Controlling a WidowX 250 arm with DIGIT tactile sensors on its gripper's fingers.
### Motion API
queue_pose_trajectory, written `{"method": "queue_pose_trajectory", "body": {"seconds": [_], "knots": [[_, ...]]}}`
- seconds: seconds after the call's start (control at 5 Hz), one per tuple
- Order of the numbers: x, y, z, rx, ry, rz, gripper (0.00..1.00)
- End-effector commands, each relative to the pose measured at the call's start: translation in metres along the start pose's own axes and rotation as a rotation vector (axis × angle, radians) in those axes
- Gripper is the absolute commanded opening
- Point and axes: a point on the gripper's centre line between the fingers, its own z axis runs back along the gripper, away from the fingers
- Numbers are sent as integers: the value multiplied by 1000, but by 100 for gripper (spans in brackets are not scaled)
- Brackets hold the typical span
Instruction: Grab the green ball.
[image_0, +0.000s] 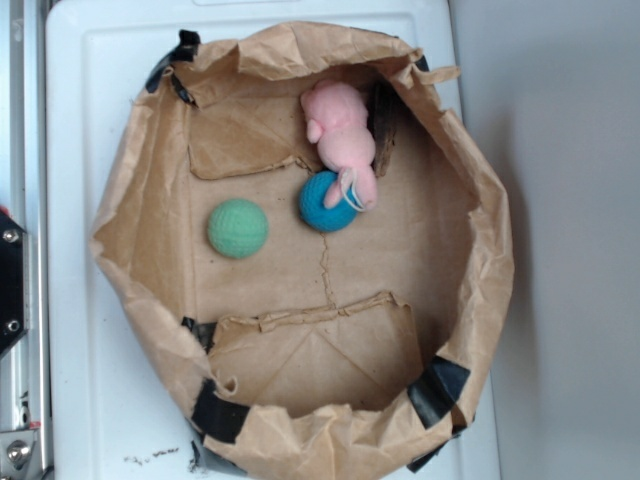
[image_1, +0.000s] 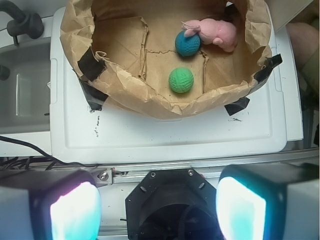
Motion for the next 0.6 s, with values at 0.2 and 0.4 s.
{"method": "queue_pose_trajectory", "body": {"seconds": [0.2,0.4], "knots": [[37,-14,-42,48,-54,14,100],[62,-11,-60,52,-87,45,100]]}}
